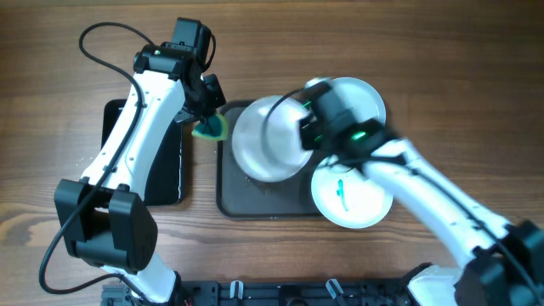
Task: Clean dirty plates on tray and stack at the side
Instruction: 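Lift the scrubbed plate with the right gripper and place it right of the tray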
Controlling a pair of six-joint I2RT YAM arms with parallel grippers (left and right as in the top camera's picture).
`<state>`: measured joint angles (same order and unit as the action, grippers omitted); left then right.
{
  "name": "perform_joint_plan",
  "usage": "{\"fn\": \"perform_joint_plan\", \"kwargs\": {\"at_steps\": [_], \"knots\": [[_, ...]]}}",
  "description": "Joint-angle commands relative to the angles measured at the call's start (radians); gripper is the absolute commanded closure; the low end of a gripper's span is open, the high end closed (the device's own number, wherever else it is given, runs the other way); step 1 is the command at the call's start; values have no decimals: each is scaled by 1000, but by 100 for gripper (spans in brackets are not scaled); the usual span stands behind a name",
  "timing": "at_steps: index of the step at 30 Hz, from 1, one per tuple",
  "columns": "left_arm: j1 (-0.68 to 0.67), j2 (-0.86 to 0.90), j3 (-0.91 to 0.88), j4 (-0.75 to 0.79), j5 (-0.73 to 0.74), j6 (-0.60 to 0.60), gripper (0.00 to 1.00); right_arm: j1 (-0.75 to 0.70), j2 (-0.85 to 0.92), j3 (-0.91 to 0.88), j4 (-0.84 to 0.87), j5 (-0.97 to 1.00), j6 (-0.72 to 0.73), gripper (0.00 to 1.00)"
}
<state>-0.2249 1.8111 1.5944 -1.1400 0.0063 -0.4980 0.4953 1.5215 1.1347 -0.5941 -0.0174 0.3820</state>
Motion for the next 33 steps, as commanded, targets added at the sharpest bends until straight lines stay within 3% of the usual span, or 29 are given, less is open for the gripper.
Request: {"fn": "perform_joint_plan", "kwargs": {"at_steps": [1, 4, 6, 9, 13, 22, 23, 25, 27, 33], "knots": [[-15, -15, 21, 2, 12, 19, 96, -291, -69, 3, -36, -347, 17, 96], [-33, -15, 21, 2, 12, 20, 96, -578, -68, 3, -111, -344, -41, 96], [-45, -15, 21, 3, 12, 19, 96, -714, -64, 2, -153, -231, -51, 96], [-64, -15, 21, 3, 12, 19, 96, -862, -35, -3, -184, -99, -40, 96], [-98, -15, 21, 10, 12, 19, 96, -1030, 19, -64, -130, -76, 14, 96], [-116, -15, 21, 32, 12, 19, 96, -1051, 138, -247, 60, -23, 14, 96], [-116, -15, 21, 32, 12, 19, 96, -1051, 142, -249, 66, -24, 14, 91], [-116, -15, 21, 33, 12, 20, 96, -1051, 141, -249, 55, -60, 4, 69], [-116, -15, 21, 32, 12, 19, 96, -1048, 139, -238, 23, -144, -43, 59], [-116, -15, 21, 33, 12, 20, 96, -874, 71, -63, -245, -370, -230, 58]]}}
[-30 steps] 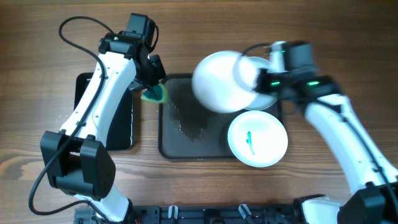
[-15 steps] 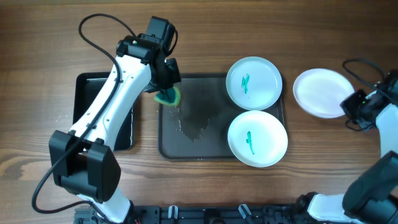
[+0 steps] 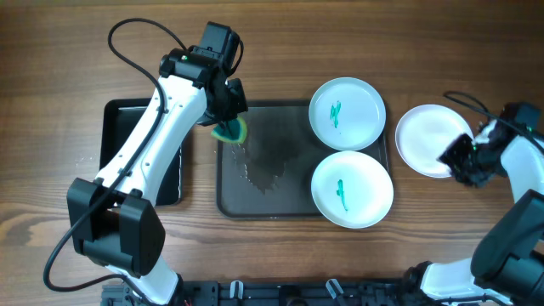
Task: Clean dirty plates on tray and stack at the side
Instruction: 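Lift the scrubbed plate with the right gripper and place it right of the tray, then grasp the lower-right plate rim with the right gripper and tilt it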
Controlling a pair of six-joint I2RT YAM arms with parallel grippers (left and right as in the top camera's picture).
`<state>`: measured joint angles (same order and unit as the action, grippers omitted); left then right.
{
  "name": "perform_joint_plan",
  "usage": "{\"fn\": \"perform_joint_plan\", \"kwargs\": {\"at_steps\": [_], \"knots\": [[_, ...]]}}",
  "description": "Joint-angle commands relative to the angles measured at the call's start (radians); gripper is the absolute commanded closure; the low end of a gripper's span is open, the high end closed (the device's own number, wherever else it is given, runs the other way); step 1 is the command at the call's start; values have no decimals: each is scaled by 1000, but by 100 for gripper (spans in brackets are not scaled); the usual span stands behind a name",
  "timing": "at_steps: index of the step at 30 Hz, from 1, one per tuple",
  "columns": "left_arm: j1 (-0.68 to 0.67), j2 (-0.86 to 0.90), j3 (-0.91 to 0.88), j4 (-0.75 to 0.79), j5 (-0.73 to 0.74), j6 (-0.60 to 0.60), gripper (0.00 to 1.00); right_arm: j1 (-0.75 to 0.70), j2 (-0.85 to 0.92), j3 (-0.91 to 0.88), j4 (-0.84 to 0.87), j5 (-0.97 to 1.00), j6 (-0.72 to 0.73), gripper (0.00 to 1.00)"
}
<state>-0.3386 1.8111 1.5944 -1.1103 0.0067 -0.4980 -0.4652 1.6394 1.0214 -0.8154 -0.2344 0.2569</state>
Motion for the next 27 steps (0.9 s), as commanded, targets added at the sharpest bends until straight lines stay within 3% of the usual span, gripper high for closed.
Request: {"fn": "perform_joint_plan", "kwargs": {"at_steps": [1, 4, 7, 12, 16, 22, 27], "knots": [[-2, -15, 21, 3, 11, 20, 96, 136, -45, 50, -49, -169, -105, 58], [-2, -15, 21, 3, 12, 20, 96, 270, -42, 11, -146, -135, -122, 59], [-2, -15, 21, 3, 11, 20, 96, 340, -42, -92, -131, -133, -93, 62], [-2, -15, 21, 3, 12, 20, 96, 350, -43, -148, -100, -76, -67, 66], [-2, -15, 21, 3, 12, 20, 96, 350, -56, -83, -118, -220, -150, 67], [-2, -15, 21, 3, 12, 20, 96, 350, -120, -21, -242, 89, -35, 66], [-2, -15, 21, 3, 11, 20, 96, 355, -117, -143, -140, 61, -13, 70]]}}
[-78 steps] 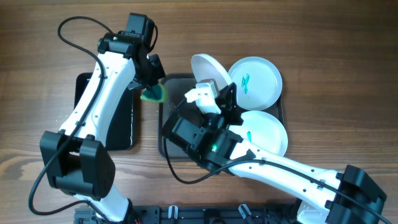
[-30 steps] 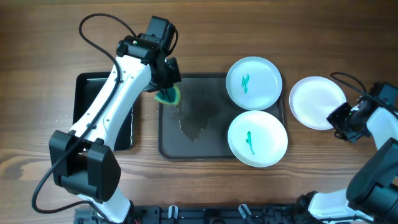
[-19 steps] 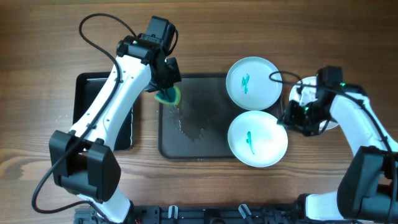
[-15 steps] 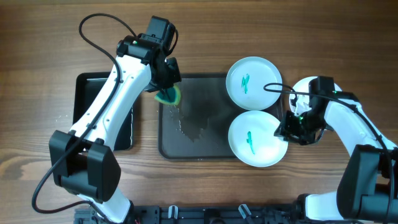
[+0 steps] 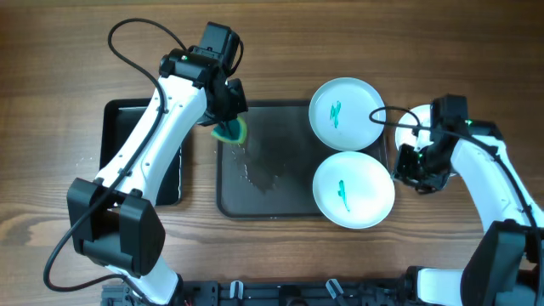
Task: Clean dirty plates on tray and stack at the side
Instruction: 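Grasp the lower-right plate rim with the right gripper and tilt it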
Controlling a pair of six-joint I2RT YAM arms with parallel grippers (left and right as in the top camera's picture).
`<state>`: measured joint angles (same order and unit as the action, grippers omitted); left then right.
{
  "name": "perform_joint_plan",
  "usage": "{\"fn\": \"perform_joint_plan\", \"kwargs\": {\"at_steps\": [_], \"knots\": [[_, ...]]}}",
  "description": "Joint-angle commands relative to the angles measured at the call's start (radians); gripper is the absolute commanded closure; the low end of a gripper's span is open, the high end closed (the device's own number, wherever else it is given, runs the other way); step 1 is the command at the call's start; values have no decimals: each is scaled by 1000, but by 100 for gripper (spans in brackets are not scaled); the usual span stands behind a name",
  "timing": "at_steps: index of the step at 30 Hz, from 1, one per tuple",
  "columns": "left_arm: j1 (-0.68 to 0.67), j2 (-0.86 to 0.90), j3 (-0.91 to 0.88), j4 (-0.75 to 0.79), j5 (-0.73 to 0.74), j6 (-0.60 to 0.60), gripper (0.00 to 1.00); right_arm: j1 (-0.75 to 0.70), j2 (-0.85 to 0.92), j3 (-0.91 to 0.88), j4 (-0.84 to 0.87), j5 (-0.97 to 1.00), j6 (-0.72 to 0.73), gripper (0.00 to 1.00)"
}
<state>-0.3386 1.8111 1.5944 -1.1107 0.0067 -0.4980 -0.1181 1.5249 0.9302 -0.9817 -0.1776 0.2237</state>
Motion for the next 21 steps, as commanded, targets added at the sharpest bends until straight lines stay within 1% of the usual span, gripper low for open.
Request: {"fn": "perform_joint_plan", "kwargs": {"at_steps": [1, 5, 6, 7, 9, 10, 13, 17, 20, 21], "knots": [[-2, -15, 21, 4, 11, 20, 96, 8, -3, -69, 42, -11, 14, 71], [-2, -15, 21, 3, 11, 20, 96, 8, -3, -158, 122, -69, -19, 73], [-2, -15, 21, 4, 11, 20, 96, 8, -3, -165, 131, -79, -19, 79], [-2, -15, 21, 4, 11, 20, 96, 8, -3, -165, 136, -93, -18, 83], [-2, -15, 21, 4, 11, 20, 96, 8, -4, -165, 140, -124, -22, 94], [-2, -15, 21, 3, 11, 20, 96, 8, -5, -165, 139, -148, -26, 96], [-2, -15, 21, 3, 11, 20, 96, 12, -21, -164, 106, -185, -25, 96], [-2, -15, 21, 3, 11, 20, 96, 70, -114, -139, 50, -191, -6, 96], [-2, -15, 21, 4, 11, 20, 96, 155, -198, -119, 65, -209, 95, 96], [-2, -15, 21, 5, 11, 20, 96, 214, -208, -119, 105, -204, 184, 96]]}}
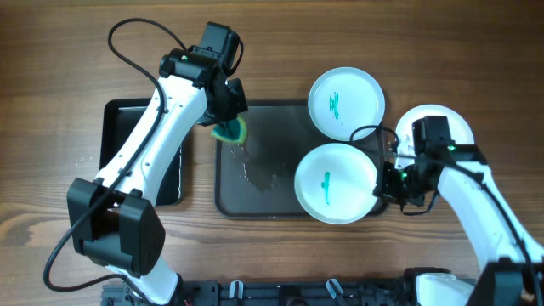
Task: Clean dirty plates on tray and stack at the side
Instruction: 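Grasp the lower-right plate rim with the right gripper and tilt it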
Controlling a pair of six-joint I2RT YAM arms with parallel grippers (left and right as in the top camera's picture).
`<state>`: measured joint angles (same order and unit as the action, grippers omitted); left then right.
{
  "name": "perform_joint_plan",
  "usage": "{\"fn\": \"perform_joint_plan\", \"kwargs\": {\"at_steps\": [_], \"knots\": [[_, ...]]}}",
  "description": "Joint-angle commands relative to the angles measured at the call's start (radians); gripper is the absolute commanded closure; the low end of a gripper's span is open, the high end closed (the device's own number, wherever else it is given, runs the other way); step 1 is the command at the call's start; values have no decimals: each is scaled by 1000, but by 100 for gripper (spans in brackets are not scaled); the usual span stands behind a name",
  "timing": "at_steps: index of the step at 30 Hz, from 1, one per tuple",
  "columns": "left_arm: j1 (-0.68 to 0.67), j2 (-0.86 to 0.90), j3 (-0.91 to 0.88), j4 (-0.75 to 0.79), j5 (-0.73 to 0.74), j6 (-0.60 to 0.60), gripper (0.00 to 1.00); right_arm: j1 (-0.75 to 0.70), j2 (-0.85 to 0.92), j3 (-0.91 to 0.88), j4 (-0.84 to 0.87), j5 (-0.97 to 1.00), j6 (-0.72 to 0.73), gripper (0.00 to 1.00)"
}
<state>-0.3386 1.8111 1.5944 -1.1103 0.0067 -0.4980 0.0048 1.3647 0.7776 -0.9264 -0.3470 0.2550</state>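
Observation:
Two white plates with green smears sit at the right end of the dark tray point(255, 200): the upper plate point(346, 102) and the lower plate point(336, 183). My right gripper point(384, 180) is at the lower plate's right rim and looks shut on it. A clean white plate point(438, 123) lies on the table right of the tray, partly under my right arm. My left gripper point(228, 123) is shut on a green and yellow sponge point(231, 132) over the tray's upper left edge.
A wet patch point(259, 166) marks the middle of the dark tray. A second black tray point(115, 153) lies on the left, partly under my left arm. Cables loop above the left arm and beside the right wrist.
My right gripper has moved from beside the clean plate to the lower dirty plate's right rim. That plate now lies further left, the upper plate slightly further back. The left arm and sponge have not moved.
First my right gripper held a plate over the tray beside the sponge. Then that plate lay on the table right of the tray, with the gripper at its edge and the sponge further over the tray. The gripper then came back toward the tray and is now on the lower dirty plate.

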Motion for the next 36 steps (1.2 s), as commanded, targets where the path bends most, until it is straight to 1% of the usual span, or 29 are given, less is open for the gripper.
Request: {"fn": "perform_joint_plan", "kwargs": {"at_steps": [1, 3, 4, 5, 7, 8, 9, 11, 14, 15, 16, 17, 21, 22, 24, 28, 36], "knots": [[-2, -15, 21, 6, 12, 20, 96, 126, -45, 33, 79, -34, 207, 96], [-2, -15, 21, 14, 12, 20, 96, 248, -15, 32, 172, 42, 413, 96], [-2, -15, 21, 17, 12, 20, 96, 295, 0, 32, 206, 79, 491, 96], [-2, -15, 21, 18, 12, 20, 96, 385, 43, 32, 282, 138, 570, 96], [-2, -15, 21, 18, 12, 20, 96, 484, 130, 32, 388, 193, 672, 96], [-2, -15, 21, 18, 12, 20, 96, 513, 179, 33, 445, 188, 687, 96], [-2, -15, 21, 18, 12, 20, 96, 527, 243, 38, 503, 148, 687, 96], [-5, -15, 20, 17, 12, 20, 96, 525, 329, 57, 565, 78, 671, 96], [-5, -14, 19, 18, 12, 20, 96, 525, 398, 94, 576, 61, 654, 96], [-6, -13, 19, 16, 12, 20, 96, 525, 410, 98, 588, 47, 636, 91], [-8, -10, 19, 13, 12, 20, 96, 525, 412, 98, 591, 39, 632, 83], [-12, -4, 15, 13, 15, 20, 96, 524, 412, 98, 593, 37, 620, 80], [-18, 18, -15, 18, 43, 20, 96, 484, 412, 116, 587, 5, 535, 76], [-18, 20, -24, 18, 49, 20, 96, 469, 412, 121, 586, 5, 504, 76], [-18, 20, -24, 18, 50, 21, 96, 453, 412, 122, 596, 6, 454, 80], [-19, 20, -24, 18, 50, 21, 96, 452, 412, 122, 628, 40, 420, 89], [-19, 20, -24, 18, 50, 21, 96, 452, 424, 117, 665, 39, 418, 91]]}}
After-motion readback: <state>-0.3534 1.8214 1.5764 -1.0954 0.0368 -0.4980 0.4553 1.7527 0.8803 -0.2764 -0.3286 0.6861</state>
